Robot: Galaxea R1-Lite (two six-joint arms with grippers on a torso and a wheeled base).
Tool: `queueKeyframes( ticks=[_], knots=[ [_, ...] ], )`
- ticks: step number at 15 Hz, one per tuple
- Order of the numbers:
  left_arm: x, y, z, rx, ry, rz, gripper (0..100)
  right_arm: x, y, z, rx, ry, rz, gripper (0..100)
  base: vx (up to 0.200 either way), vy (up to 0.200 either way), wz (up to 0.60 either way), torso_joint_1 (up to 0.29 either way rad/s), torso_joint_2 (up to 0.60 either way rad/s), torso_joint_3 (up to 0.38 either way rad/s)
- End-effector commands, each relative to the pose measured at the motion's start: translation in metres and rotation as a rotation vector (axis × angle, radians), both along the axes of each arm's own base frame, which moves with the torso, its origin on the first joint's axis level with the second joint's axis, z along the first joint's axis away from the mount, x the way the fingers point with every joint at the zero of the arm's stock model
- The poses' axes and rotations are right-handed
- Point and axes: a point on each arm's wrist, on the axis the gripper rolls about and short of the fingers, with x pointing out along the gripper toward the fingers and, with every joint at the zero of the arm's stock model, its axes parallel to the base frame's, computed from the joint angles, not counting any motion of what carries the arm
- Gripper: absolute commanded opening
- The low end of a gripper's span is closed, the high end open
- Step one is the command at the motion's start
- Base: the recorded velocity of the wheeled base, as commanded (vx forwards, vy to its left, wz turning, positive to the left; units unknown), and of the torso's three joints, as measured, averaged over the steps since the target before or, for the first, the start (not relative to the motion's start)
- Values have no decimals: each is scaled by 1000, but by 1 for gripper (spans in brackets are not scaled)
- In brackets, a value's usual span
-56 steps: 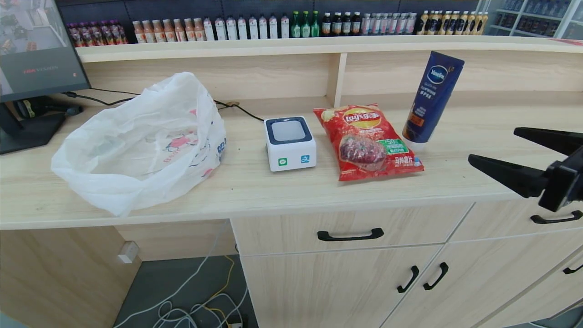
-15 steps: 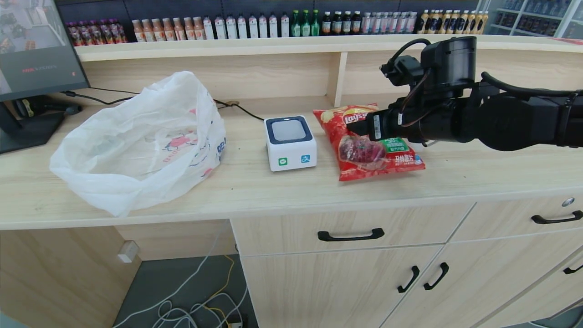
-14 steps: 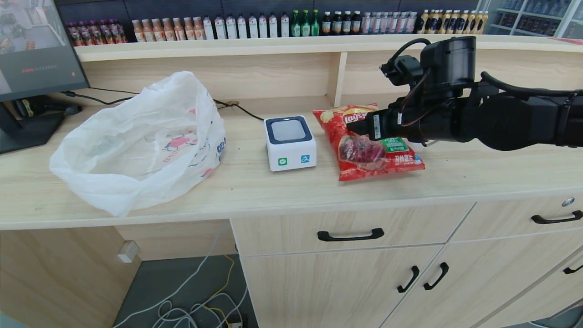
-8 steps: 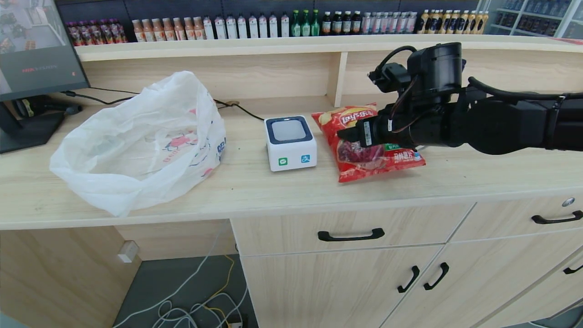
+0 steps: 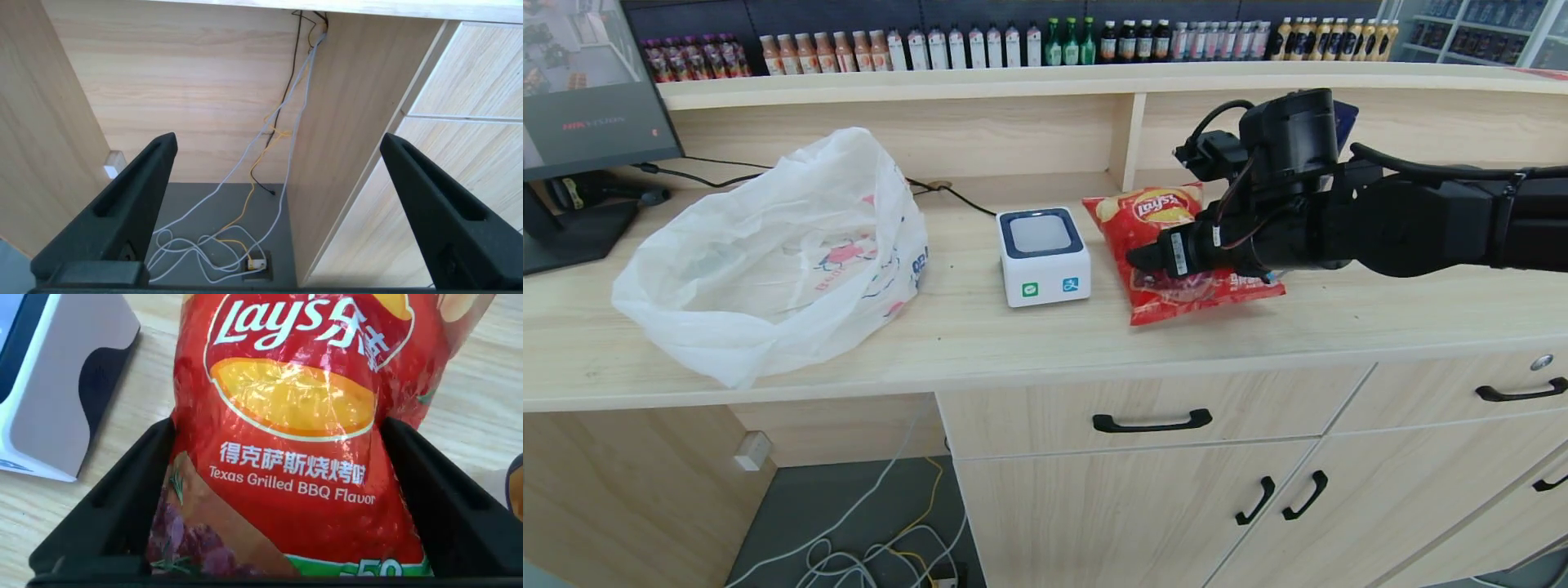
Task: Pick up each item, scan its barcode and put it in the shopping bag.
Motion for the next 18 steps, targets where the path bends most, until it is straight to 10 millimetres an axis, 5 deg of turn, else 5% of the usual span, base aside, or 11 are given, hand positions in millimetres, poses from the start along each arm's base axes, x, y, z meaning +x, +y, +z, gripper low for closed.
queueKeyframes(
  ticks=[1, 18],
  knots=[
    [0, 0, 0, 0, -1, 0, 100, -3, -1, 9, 6, -14, 3, 100, 0, 0, 0, 0, 0, 0],
    [0, 0, 0, 0, -1, -1, 100, 8, 6, -6, -33, 39, -12, 100, 0, 0, 0, 0, 0, 0]
  ],
)
